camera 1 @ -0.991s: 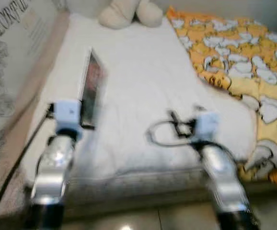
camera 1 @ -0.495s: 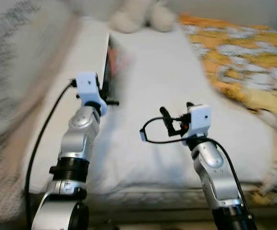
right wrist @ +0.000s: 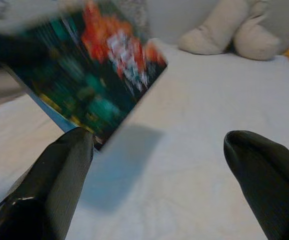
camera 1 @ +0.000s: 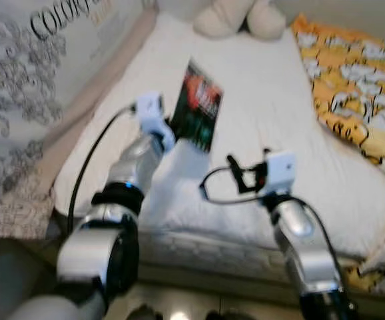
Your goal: Clean up the room
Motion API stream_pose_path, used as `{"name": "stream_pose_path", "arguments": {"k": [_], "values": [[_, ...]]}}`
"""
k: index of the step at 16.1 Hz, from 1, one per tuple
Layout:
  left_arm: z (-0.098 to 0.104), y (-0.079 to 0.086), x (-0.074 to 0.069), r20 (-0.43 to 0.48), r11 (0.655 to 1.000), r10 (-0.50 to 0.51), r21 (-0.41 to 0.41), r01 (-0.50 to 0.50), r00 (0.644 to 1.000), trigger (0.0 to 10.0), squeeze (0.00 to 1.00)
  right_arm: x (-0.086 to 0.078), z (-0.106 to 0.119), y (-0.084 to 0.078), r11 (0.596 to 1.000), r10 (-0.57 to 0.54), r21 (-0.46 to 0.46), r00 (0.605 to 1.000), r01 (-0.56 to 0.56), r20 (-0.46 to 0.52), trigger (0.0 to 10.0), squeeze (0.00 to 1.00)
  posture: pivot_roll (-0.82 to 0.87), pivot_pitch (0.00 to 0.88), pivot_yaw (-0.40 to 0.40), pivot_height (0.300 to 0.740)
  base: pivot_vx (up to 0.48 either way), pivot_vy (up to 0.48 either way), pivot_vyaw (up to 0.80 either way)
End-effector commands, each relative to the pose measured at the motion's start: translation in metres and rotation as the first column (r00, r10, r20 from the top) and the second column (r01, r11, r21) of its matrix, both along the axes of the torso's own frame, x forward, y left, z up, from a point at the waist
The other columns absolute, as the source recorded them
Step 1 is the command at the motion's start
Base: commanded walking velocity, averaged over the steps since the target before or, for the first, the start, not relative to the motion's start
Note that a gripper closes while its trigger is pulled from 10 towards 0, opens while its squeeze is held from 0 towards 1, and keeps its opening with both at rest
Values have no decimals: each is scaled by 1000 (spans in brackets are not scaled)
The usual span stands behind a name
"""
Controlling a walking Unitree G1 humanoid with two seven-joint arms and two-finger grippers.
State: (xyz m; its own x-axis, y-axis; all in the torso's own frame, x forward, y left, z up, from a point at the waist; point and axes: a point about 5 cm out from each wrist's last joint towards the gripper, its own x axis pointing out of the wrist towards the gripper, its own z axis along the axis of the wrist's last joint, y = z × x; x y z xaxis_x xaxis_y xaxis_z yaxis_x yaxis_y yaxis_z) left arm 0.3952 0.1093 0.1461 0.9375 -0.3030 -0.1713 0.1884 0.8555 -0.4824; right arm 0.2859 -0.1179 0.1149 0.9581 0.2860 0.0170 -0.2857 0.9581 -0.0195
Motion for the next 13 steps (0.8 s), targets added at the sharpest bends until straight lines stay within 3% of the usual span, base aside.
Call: {"name": "stream_pose_path", "arguments": {"k": [1,3,5,7,11,13], "values": [[7,-3,4,5,996,29,-87,-28,1000,10000,0,-4,6,-3,1000,10,-26,1000,-9,20,10000,157,-185,108,-25,740,0,0,0],[-4,-3,1,-35,993,47,-110,-51,998,10000,0,-10,10,-6,1000,-3,-30,1000,4,30,10000,157,-237,126,-14,740,0,0,0],[-9,9,1,-40,992,102,-64,-105,994,10000,0,-17,11,-8,999,-7,-40,1000,8,27,10000,157,-271,153,-16,740,0,0,0],[0,20,5,18,992,120,25,-120,993,10000,0,-29,13,-9,999,2,-52,1000,-1,23,10000,153,-309,207,-13,740,0,0,0],[27,41,15,89,978,198,53,-203,976,10000,0,-43,18,-10,998,8,-65,1000,-8,4,10000,157,-339,268,-18,740,0,0,0],[26,50,15,85,968,225,91,-233,971,10000,0,-48,20,-11,998,5,-70,1000,-5,-8,10000,157,-345,296,-21,740,0,0,0]]}}
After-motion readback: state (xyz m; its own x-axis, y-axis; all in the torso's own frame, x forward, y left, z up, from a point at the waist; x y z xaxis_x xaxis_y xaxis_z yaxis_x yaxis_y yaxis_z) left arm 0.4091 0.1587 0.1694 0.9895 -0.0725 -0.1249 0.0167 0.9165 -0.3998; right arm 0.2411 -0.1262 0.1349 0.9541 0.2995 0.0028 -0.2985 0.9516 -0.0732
